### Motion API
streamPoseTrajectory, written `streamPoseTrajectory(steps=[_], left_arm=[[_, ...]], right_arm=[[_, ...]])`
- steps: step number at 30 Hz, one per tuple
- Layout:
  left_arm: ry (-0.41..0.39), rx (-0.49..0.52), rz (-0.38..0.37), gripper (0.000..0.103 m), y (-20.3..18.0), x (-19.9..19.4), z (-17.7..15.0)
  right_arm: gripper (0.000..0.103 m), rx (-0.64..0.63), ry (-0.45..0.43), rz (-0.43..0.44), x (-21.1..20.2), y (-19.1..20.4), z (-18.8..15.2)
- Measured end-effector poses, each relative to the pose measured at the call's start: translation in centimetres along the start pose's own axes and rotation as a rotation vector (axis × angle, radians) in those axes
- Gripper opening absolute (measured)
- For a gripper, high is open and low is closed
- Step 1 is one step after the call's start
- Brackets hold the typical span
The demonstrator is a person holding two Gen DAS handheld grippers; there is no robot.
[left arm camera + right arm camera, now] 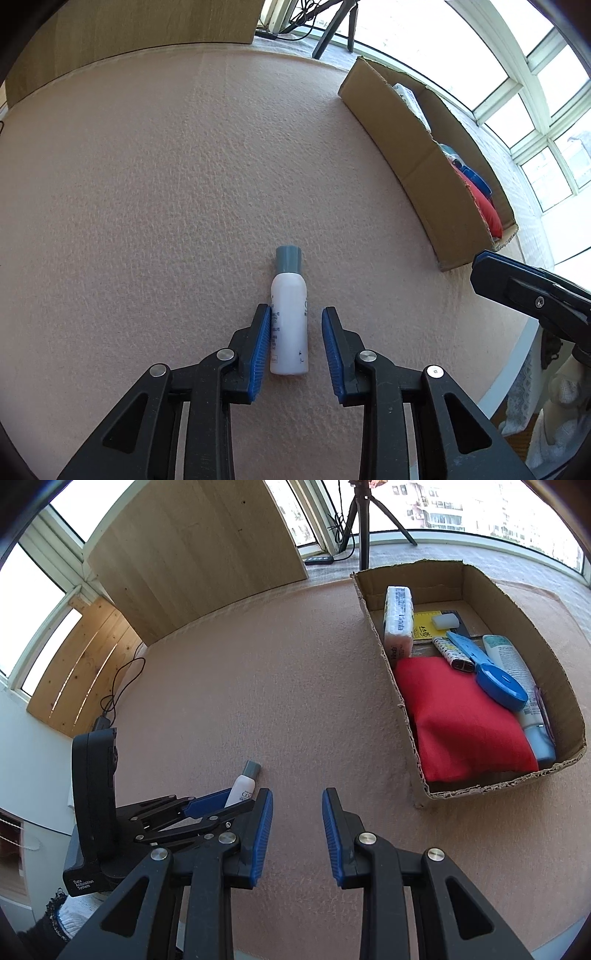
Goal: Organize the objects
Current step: 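Lift the lotion bottle with the left tool and carry it over the box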
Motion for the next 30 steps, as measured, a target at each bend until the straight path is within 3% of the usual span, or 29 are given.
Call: streamPoseTrajectory(steps=[8,13,22,26,30], left_arm=[[-0.005,0.031,0.028,0.030,-0.7,-0.4,-0.5],[0.000,0.051,0.032,0.021,-1.5,-0.7,-0.8],[-0.043,0.057,-0.008,0.021,-2.6,-2.5,0.9],[-0.083,0.074,-0.022,0.021,-3.1,-3.9,3.2],[-0.111,0.084,-0.040,0.021,-4.7,-4.0,6.1]], right_arm=[[0.029,0.019,0.007,-0.025,0.1,-0.6,-1.3],[0.029,0.017,0.001,-0.060,-0.2,-1.2,-1.8],[0.029,0.037,-0.039,-0.132,-1.7,-3.0,-2.2],[0.050,0.054,-0.074,-0.142,-2.9,-4.2,-2.2],[0.050,0.073,-0.109,-0.143,-4.2,-5.4,-2.1]])
Point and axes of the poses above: each gripper's, at about its wrist camera, not at the fingertips, and x roughly the way its jaws point, y to its left, z to its top, the point moved 2 cm from there along x, roughly the way its jaws point, and after that the axes turned 10 degrees about x, right-handed, at the moved point
